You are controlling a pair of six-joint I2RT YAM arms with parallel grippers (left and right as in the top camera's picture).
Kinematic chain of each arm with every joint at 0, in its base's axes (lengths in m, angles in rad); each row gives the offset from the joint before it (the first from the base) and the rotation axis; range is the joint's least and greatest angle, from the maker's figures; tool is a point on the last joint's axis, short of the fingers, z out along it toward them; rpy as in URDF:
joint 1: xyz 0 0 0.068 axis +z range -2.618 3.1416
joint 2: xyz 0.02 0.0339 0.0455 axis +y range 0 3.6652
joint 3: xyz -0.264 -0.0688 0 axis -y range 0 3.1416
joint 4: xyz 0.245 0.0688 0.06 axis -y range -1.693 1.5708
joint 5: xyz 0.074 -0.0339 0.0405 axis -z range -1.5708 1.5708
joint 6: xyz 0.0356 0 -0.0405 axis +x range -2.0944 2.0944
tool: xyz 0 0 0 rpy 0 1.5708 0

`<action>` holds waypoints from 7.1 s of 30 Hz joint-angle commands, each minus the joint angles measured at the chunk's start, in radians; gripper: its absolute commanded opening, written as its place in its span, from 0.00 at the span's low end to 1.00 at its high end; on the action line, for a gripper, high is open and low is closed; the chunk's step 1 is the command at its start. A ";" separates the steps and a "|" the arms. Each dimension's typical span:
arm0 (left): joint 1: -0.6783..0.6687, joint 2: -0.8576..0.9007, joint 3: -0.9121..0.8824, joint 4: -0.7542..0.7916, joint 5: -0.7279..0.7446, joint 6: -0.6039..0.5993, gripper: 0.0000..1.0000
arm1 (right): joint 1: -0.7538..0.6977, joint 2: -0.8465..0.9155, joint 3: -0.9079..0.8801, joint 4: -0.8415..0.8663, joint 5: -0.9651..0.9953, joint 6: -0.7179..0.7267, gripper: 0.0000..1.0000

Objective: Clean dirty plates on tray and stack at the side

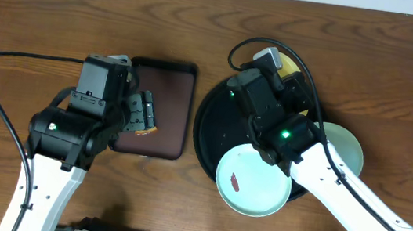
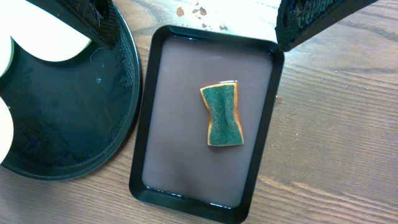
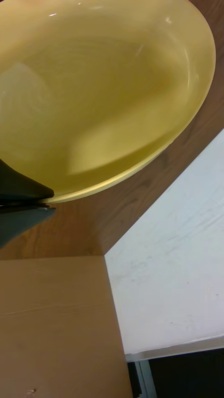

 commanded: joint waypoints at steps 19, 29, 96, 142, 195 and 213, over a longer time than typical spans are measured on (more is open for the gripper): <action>0.000 -0.003 0.018 -0.006 0.006 0.002 0.81 | 0.008 -0.015 0.002 0.004 0.027 0.002 0.01; 0.000 -0.003 0.018 -0.006 0.006 0.002 0.81 | -0.209 -0.015 0.002 -0.073 -0.439 0.395 0.01; 0.000 -0.003 0.018 -0.005 0.006 0.002 0.81 | -0.904 -0.061 -0.101 -0.472 -0.742 0.529 0.37; 0.000 -0.003 0.018 -0.006 0.006 0.002 0.81 | -0.706 0.061 -0.346 0.158 -1.167 0.625 0.01; 0.003 0.663 -0.156 0.322 -0.038 -0.106 0.07 | -0.619 -0.105 -0.281 0.014 -1.214 0.392 0.28; 0.002 0.652 -0.200 0.398 -0.163 -0.144 0.37 | -0.619 -0.105 -0.281 0.022 -1.214 0.408 0.28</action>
